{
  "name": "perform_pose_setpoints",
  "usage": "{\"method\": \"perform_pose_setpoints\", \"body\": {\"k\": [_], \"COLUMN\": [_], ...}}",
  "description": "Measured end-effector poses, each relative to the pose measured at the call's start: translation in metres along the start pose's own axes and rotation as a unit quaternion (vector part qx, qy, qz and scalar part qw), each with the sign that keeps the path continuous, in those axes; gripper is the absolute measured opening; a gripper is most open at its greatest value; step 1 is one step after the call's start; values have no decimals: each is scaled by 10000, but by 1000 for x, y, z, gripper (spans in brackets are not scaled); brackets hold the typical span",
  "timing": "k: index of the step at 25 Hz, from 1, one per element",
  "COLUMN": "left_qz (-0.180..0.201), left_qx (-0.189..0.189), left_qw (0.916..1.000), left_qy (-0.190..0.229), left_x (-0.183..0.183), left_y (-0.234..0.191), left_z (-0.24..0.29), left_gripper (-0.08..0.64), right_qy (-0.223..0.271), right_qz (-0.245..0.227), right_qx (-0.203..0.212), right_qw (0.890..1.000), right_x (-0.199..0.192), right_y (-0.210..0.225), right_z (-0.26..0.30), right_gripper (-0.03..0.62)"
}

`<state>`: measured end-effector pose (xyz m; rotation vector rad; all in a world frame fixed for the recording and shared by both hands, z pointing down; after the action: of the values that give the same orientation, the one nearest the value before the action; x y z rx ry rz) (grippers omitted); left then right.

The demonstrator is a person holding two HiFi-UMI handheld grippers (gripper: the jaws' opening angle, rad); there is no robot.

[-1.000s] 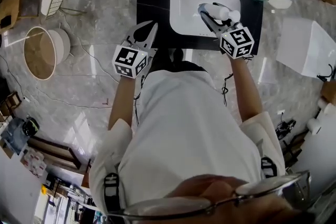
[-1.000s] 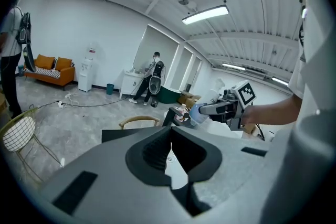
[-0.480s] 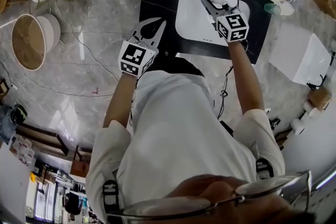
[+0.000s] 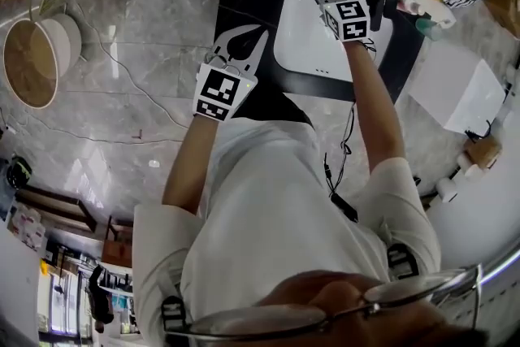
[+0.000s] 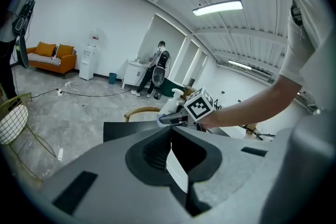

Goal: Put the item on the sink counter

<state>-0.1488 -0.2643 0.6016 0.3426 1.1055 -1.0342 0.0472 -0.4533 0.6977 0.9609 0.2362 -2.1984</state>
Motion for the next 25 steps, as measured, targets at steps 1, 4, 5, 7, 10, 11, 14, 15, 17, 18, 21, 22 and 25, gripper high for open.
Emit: {"method": "perform_pose_setpoints", "body": {"k": [1, 4, 5, 7, 10, 11, 14, 15, 17, 18, 21, 22, 25], "left_qz": [-22, -97, -109, -139, -199, -223, -312, -344, -376, -374, -342, -336, -333], "left_qx": [0, 15, 29, 63, 121, 144, 228, 251, 275, 274, 248, 240, 241], "left_qw": [10000, 9999, 9999, 9999, 9997, 9996, 9991, 9989, 9988, 9988, 9989, 9990, 9989], "left_qy": [12, 46, 40, 3, -85, -113, -176, -180, -168, -164, -182, -191, -204], "left_x": [0, 0, -1, -4, -11, -15, -23, -24, -25, -24, -24, -24, -25], "left_y": [-3, -12, -15, -21, -29, -31, -39, -41, -44, -45, -46, -46, -44], "left_z": [3, 9, 10, 10, 6, 5, 2, 1, 0, 0, -2, -3, -8], "left_gripper": [5, 5, 5, 5, 5, 5, 5, 5, 5, 5, 5, 5, 5], "right_qy": [-48, -208, -263, -365, -433, -420, -369, -358, -339, -339, -373, -380, -327], "right_qz": [-10, -91, -132, -213, -319, -349, -417, -430, -424, -411, -377, -378, -318], "right_qx": [5, 59, 81, 129, 202, 215, 213, 206, 188, 183, 200, 197, 120], "right_qw": [10000, 9997, 9995, 9990, 9983, 9983, 9982, 9982, 9983, 9984, 9984, 9984, 9989], "right_x": [-2, -5, -6, -9, -11, -10, -3, -2, -2, -1, -1, 0, 3], "right_y": [2, 7, 8, 9, 11, 12, 12, 12, 10, 10, 8, 8, 10], "right_z": [8, 30, 37, 49, 64, 67, 73, 74, 74, 74, 73, 71, 63], "right_gripper": [256, 256, 256, 256, 258, 258, 258, 258, 259, 260, 287, 297, 302]}}
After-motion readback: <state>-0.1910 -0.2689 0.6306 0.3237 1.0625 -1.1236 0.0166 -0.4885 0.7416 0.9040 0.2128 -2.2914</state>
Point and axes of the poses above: the fingertips, and each gripper's own axes: z forward along the fingers, y to its right, x out of its top, the point moved 9 cm from there along -z, backward along the fingers, and after that the axes turned 10 degrees about z, right-handed, at the moved point
